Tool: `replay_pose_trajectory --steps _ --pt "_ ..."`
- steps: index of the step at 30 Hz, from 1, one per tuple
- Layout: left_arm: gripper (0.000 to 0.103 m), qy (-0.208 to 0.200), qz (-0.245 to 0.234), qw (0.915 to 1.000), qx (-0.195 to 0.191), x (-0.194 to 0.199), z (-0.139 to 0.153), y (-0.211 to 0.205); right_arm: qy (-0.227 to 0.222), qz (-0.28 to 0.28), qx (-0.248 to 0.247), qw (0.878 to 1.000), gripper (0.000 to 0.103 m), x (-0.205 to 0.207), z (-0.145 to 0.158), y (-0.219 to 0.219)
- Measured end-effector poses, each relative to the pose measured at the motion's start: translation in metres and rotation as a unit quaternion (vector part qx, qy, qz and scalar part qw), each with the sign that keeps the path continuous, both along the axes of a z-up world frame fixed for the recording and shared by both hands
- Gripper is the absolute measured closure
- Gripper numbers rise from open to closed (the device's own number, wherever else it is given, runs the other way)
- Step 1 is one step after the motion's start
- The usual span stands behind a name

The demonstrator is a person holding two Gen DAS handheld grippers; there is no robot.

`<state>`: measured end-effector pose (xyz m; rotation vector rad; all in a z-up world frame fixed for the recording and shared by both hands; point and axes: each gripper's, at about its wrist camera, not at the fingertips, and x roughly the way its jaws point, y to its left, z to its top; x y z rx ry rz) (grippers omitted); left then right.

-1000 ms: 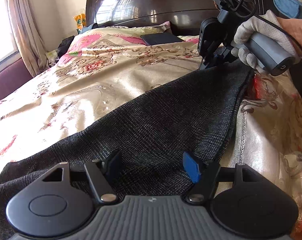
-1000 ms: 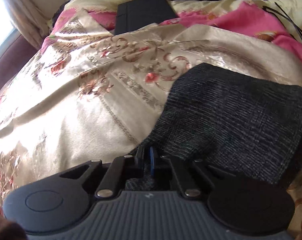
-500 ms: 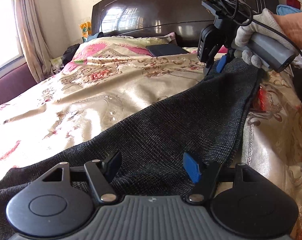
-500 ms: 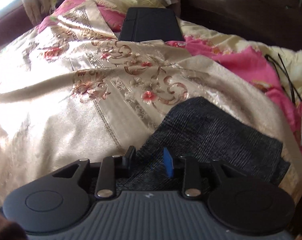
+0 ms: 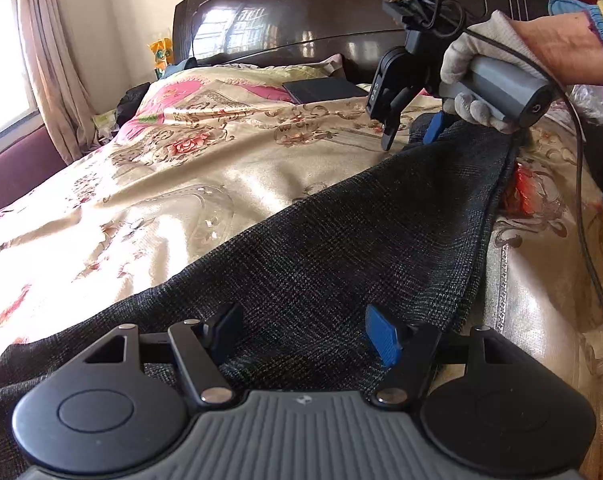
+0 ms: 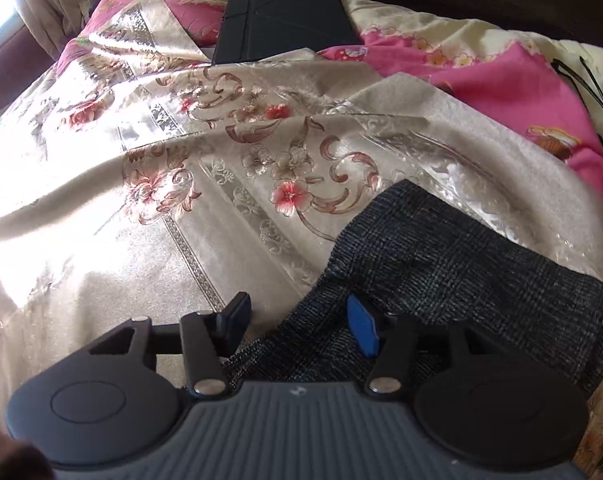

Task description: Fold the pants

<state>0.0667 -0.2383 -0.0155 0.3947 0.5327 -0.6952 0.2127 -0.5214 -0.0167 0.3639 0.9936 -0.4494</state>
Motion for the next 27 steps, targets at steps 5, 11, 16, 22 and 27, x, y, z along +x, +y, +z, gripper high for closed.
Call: replay_pose_trajectory --steps 5,11,16,22,27 --pt "0.022 0.005 0.000 0.9999 -0.012 0.001 0.000 0.004 -0.009 -0.012 0.029 0.999 0.098 -0.022 0.006 -0.021" --pt "0.022 0.002 0.001 0.9999 -0.014 0.000 0.001 0.005 -0.087 -0.065 0.112 0.988 0.099 -0.051 0.016 -0.044" --pt "0.021 -0.003 0.021 0.9997 -0.011 0.001 0.001 0.006 -0.122 -0.093 0.123 0.980 0.091 -0.051 0.020 -0.049" --pt "0.018 -0.017 0.031 0.9994 0.005 0.000 0.005 0.007 -0.132 -0.040 0.032 0.990 0.089 -0.058 0.034 -0.009" --pt "0.018 -0.025 0.092 0.9954 -0.004 0.014 0.014 0.030 -0.155 0.053 -0.032 0.986 0.088 -0.081 0.027 0.071"
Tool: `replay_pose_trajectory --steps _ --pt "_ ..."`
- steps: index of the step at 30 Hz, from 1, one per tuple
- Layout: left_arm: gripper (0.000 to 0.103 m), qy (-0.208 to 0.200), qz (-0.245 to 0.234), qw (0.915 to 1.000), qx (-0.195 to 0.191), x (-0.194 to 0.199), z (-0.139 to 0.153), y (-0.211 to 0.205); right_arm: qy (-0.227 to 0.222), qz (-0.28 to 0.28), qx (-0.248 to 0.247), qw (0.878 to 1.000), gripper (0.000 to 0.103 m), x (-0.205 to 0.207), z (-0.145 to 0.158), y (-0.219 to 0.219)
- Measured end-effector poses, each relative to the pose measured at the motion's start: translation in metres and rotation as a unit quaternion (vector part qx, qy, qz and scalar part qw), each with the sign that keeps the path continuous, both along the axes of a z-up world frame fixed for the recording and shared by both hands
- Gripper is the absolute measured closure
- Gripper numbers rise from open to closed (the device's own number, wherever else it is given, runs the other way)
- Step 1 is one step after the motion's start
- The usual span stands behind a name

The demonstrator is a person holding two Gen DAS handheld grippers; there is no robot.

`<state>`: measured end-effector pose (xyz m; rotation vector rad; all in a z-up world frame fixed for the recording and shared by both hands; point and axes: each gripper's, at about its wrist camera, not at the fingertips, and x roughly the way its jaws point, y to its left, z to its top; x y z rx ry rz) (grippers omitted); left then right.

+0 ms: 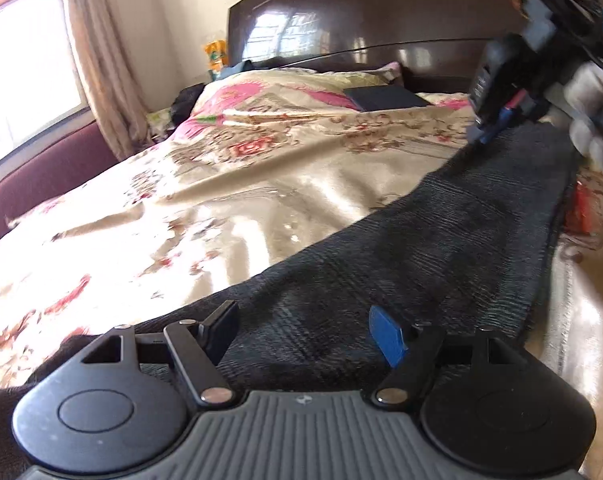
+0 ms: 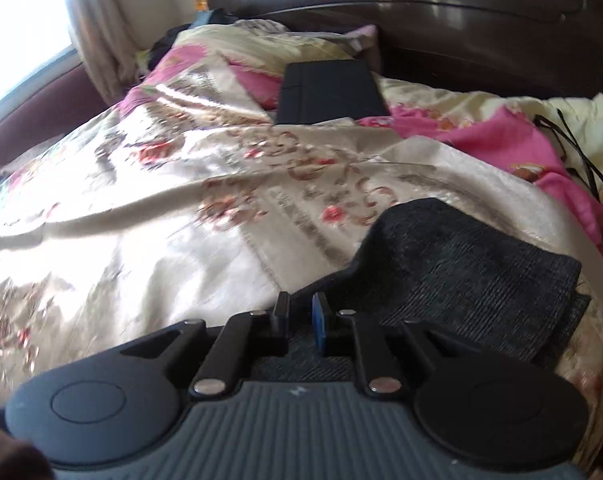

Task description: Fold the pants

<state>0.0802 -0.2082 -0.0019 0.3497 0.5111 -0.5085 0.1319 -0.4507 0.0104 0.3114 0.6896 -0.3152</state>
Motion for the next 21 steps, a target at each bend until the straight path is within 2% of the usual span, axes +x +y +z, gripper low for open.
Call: replay_pose_trajectory --steps 2,6,9,13,16,19,21 --pt "0.018 0.009 0.030 0.9994 -0.013 0.011 0.004 0.015 -0.018 0.023 -0.003 1.000 0.088 -0.002 -0.005 0.027" --pt "0.018 -0.001 0.076 0.9970 -0.009 0.024 0.009 0.036 -0.028 0.058 -0.019 0.998 0.089 0.006 -0.009 0.069" --pt "0.018 0.006 0.111 0.9936 -0.019 0.030 0.011 0.053 -0.043 0.085 -0.005 0.995 0.088 0.009 -0.005 0.092" --pt "0.018 0.007 0.160 0.9868 -0.022 0.028 0.012 0.074 -0.051 0.128 -0.019 0.990 0.088 0.011 -0.007 0.133" --pt "0.016 0.008 0.192 0.9811 -0.025 0.029 0.009 0.088 -0.055 0.140 -0.009 0.989 0.089 0.010 -0.019 0.156" --pt "0.015 0.015 0.207 0.9778 -0.028 0.033 0.003 0.097 -0.041 0.143 -0.008 0.989 0.088 0.013 -0.039 0.182" --pt "0.013 0.017 0.213 0.9765 -0.027 0.034 -0.002 0.101 -0.052 0.142 -0.019 0.988 0.088 0.009 -0.047 0.197"
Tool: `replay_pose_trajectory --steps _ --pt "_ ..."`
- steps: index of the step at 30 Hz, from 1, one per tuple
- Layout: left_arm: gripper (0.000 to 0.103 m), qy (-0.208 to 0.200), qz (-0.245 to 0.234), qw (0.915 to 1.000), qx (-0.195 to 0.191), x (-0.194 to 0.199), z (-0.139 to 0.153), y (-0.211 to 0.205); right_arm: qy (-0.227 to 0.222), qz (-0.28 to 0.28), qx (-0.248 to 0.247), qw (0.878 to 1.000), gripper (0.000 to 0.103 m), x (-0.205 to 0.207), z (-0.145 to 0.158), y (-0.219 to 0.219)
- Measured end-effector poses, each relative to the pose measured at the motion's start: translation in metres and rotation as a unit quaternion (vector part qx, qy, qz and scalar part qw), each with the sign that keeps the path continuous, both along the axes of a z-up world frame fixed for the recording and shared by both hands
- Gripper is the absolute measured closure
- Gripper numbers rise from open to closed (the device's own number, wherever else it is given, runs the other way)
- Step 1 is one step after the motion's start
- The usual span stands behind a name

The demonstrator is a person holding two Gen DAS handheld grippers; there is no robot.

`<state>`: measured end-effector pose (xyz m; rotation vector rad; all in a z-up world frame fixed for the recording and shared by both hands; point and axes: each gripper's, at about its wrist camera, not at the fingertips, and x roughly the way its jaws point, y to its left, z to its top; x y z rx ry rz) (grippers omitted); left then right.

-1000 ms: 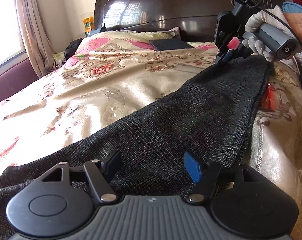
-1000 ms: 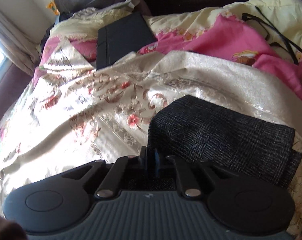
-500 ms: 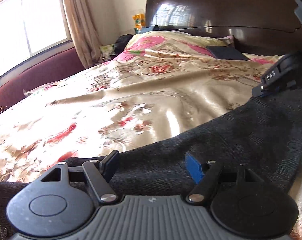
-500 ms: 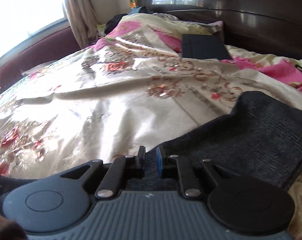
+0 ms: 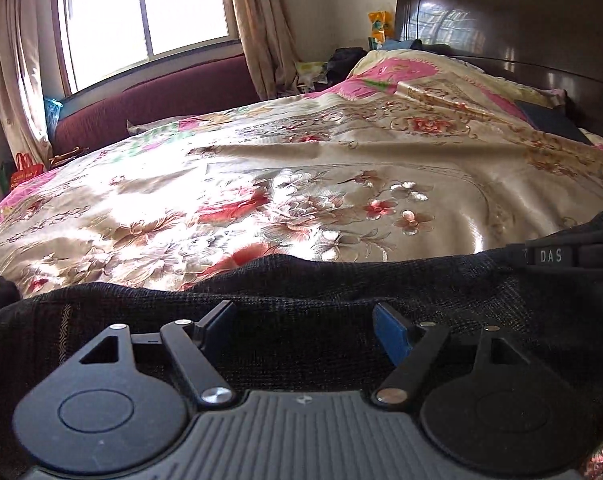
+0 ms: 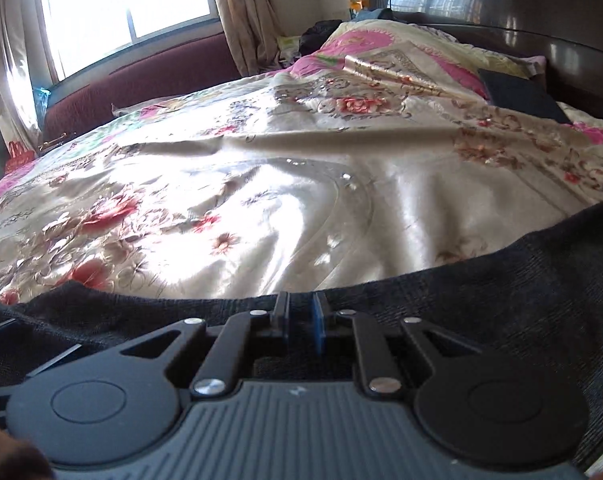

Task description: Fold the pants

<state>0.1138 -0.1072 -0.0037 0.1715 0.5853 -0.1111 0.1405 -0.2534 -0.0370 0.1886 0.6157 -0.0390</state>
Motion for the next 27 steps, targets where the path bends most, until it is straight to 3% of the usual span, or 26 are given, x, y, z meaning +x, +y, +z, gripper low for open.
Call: replay_pose_trajectory --steps 2,4,9,14,19,27 --pt "0.003 0.009 0.008 0.9999 -0.007 0.002 -0.007 0.004 -0.015 0.006 -0.011 1.000 0.085 -0.006 -0.009 0.013" --pt "0.000 0.021 0.016 0.9996 -0.012 0.006 -0.014 0.007 -0.023 0.007 -0.015 1.000 0.075 -0.009 -0.015 0.018" --pt "0.000 0.021 0.011 0.9997 -0.002 0.005 -0.021 0.003 -0.024 0.006 -0.015 1.000 0.074 -0.009 -0.020 0.018" --pt "0.000 0.025 0.011 0.9995 0.012 0.006 -0.025 -0.002 -0.030 0.016 -0.035 0.999 0.064 -0.009 -0.024 0.026" --pt "0.000 0.029 0.011 0.9995 0.013 0.007 -0.025 -0.002 -0.033 0.018 -0.011 0.999 0.063 -0.010 -0.024 0.019" --pt "0.000 0.028 0.011 0.9993 0.020 0.007 -0.025 -0.004 -0.034 0.025 -0.013 0.999 0.057 -0.010 -0.025 0.022"
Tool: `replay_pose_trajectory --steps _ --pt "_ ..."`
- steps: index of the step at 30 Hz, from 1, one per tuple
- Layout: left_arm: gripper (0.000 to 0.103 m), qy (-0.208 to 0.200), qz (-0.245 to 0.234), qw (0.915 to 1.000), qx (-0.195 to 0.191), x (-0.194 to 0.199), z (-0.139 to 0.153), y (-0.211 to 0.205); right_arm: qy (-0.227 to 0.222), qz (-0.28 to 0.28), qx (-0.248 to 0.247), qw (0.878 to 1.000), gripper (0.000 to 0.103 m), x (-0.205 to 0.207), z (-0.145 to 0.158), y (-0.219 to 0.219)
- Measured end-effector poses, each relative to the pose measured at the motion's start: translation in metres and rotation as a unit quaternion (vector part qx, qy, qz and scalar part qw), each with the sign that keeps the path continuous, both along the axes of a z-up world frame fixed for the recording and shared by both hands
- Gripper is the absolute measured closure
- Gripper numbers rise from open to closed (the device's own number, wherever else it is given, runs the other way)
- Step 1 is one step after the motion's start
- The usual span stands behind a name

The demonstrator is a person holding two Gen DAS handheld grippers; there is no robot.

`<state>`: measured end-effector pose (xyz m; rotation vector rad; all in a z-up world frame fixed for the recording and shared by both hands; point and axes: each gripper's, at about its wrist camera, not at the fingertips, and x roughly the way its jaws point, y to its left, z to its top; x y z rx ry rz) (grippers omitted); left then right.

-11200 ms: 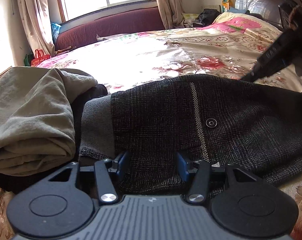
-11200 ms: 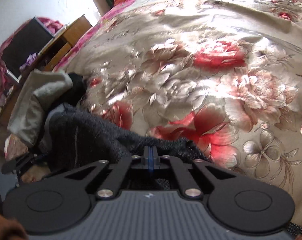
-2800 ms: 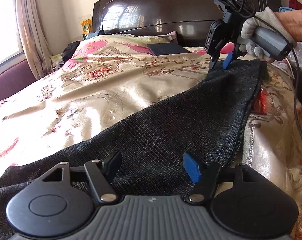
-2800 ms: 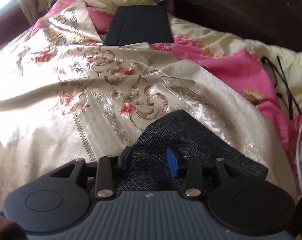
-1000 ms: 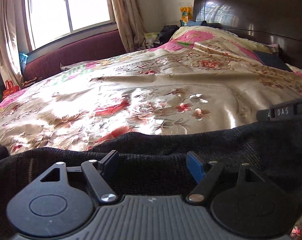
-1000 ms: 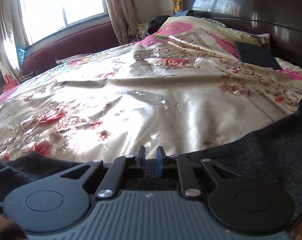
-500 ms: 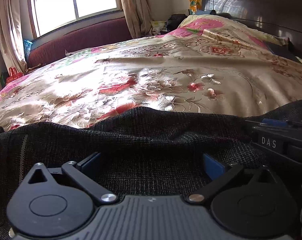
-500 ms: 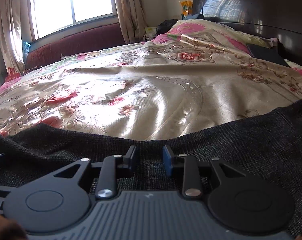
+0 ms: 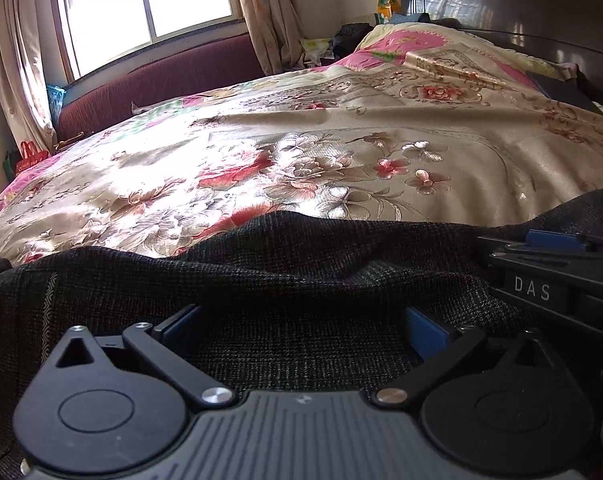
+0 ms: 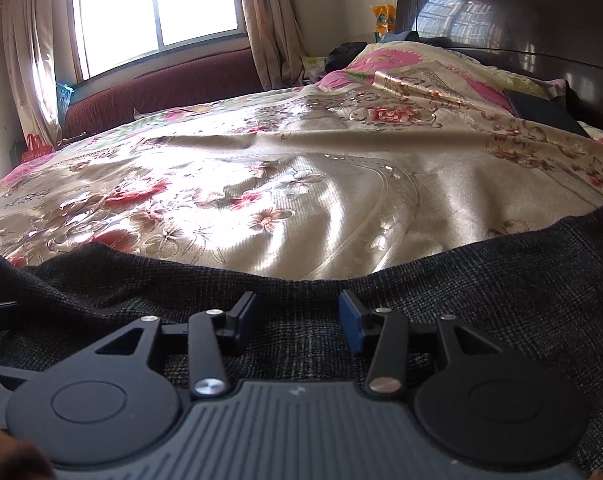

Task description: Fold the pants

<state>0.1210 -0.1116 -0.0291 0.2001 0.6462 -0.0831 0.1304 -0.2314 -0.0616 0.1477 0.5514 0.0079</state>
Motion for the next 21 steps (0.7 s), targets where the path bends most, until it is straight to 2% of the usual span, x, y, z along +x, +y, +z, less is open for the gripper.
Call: replay_pose_trajectory --steps 21 --pt "0.000 0.000 0.000 1.0000 0.001 -0.0002 -0.0003 -0.0003 0.002 0.002 -0.014 1.000 0.053 0.0013 -0.0010 0.0051"
